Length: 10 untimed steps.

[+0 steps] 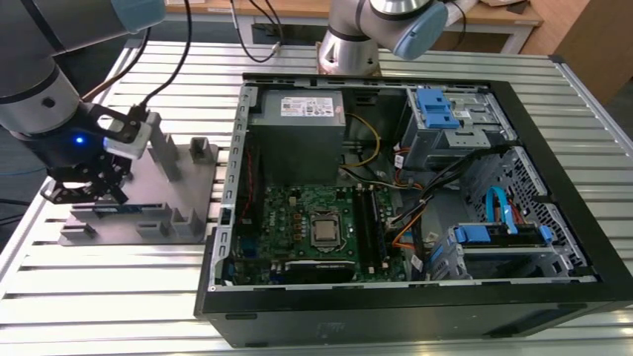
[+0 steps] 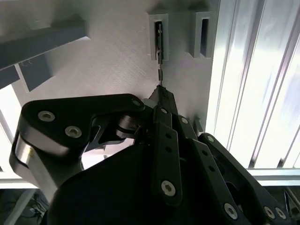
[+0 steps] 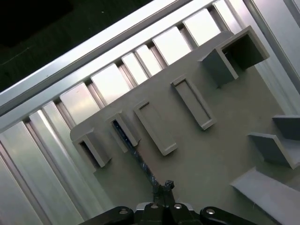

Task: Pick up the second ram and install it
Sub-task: 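Pick up the second ram and move it above second insertion slot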

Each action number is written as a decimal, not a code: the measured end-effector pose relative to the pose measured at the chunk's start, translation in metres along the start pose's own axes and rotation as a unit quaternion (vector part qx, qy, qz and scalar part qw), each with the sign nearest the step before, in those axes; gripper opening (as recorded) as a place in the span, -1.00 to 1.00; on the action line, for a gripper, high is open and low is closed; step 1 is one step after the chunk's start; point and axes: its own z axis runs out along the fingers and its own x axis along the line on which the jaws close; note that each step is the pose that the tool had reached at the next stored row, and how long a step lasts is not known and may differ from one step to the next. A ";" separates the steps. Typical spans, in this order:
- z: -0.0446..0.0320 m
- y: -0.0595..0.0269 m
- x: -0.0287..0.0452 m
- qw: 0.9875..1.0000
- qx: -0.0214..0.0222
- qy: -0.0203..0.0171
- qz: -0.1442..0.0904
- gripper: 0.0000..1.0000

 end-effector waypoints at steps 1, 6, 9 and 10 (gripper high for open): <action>0.0000 0.0000 0.0000 1.000 0.000 0.000 -0.005 -0.79; 0.0000 0.0000 0.0000 1.000 -0.001 0.000 -0.028 -0.79; 0.0000 0.0000 0.0000 0.999 -0.001 0.000 -0.042 -0.79; 0.0000 0.0000 0.0000 0.999 -0.001 0.000 -0.046 -0.79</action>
